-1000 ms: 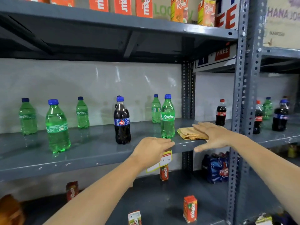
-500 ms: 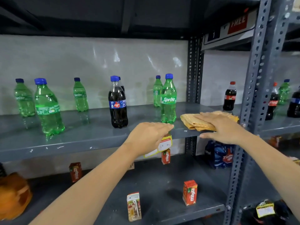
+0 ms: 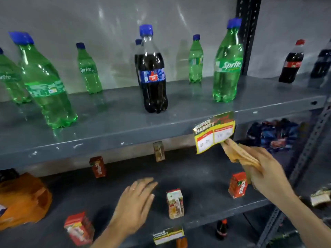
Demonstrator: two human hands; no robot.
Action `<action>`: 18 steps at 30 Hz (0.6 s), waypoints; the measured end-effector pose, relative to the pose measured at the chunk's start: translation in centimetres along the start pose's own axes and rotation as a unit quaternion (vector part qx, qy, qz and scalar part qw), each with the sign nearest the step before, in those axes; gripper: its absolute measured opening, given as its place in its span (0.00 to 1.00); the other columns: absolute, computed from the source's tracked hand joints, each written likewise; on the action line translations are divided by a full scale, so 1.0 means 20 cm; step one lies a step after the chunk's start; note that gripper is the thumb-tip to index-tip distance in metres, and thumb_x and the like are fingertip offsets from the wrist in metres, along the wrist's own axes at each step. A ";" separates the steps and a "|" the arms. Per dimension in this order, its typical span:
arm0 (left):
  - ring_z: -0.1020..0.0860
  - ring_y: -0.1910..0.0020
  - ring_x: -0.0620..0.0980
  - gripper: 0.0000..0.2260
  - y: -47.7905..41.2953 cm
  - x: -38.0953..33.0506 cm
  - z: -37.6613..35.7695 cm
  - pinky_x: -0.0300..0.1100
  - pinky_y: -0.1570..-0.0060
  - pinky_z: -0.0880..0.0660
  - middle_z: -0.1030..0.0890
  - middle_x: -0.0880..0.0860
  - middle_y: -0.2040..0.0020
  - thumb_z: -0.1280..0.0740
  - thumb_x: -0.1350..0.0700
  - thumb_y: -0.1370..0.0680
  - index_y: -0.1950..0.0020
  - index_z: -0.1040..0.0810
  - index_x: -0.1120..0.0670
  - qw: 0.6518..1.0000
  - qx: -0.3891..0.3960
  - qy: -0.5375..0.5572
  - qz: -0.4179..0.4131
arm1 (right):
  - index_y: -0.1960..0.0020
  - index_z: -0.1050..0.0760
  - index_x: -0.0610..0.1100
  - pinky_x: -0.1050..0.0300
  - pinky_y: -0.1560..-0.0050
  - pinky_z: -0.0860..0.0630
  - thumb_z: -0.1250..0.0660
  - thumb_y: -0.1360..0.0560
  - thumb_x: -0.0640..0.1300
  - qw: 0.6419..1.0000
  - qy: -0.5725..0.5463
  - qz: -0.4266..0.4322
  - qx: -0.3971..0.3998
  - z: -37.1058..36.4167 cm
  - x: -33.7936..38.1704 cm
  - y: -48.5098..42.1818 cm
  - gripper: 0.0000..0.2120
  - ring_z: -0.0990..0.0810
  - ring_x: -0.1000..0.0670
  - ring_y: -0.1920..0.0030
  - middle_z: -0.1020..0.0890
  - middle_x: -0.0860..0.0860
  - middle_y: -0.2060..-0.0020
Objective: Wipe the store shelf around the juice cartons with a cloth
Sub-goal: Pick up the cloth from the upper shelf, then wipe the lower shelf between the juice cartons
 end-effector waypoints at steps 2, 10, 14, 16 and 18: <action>0.36 0.27 0.48 0.27 0.06 0.20 -0.17 0.46 0.30 0.34 0.37 0.42 0.25 0.57 0.39 0.22 0.27 0.35 0.44 0.988 0.115 0.012 0.104 | 0.39 0.23 0.48 0.58 0.57 0.25 0.36 0.23 0.41 0.998 0.025 -0.059 0.024 -0.18 -0.01 -0.10 0.14 0.21 0.48 0.56 0.20 0.48 0.52; 0.52 0.22 0.49 0.26 0.03 0.34 -0.47 0.48 0.26 0.45 0.49 0.46 0.21 0.46 0.47 0.19 0.22 0.49 0.47 0.940 0.254 0.010 0.230 | 0.32 0.33 0.39 0.47 0.40 0.28 0.40 0.21 0.43 0.939 0.181 -0.214 0.200 -0.71 -0.14 -0.48 0.19 0.28 0.37 0.36 0.26 0.39 0.36; 0.51 0.22 0.49 0.24 0.05 0.35 -0.52 0.47 0.25 0.46 0.49 0.46 0.21 0.48 0.46 0.18 0.23 0.47 0.47 0.937 0.248 -0.003 0.245 | 0.30 0.36 0.42 0.48 0.38 0.29 0.42 0.22 0.47 0.910 0.255 -0.187 0.267 -0.86 -0.31 -0.58 0.22 0.29 0.37 0.35 0.28 0.41 0.33; 0.51 0.22 0.48 0.23 0.05 0.35 -0.53 0.46 0.25 0.48 0.49 0.46 0.21 0.50 0.46 0.18 0.23 0.46 0.47 0.938 0.245 0.003 0.247 | 0.29 0.37 0.41 0.49 0.34 0.31 0.43 0.21 0.46 0.894 0.255 -0.214 0.300 -0.96 -0.44 -0.58 0.22 0.30 0.39 0.33 0.30 0.42 0.31; 0.50 0.22 0.47 0.23 0.04 0.36 -0.53 0.46 0.25 0.49 0.48 0.45 0.21 0.53 0.45 0.18 0.23 0.45 0.47 0.937 0.239 0.017 0.255 | 0.28 0.39 0.39 0.54 0.38 0.26 0.47 0.19 0.42 0.892 0.223 -0.235 0.315 -1.10 -0.58 -0.58 0.21 0.28 0.40 0.36 0.31 0.42 0.31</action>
Point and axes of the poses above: each hand's wrist, its own y-axis away from the middle knuckle, its own z-axis out of the back of the hand, x = y × z, the point moved 2 cm from there along -y, towards the middle knuckle
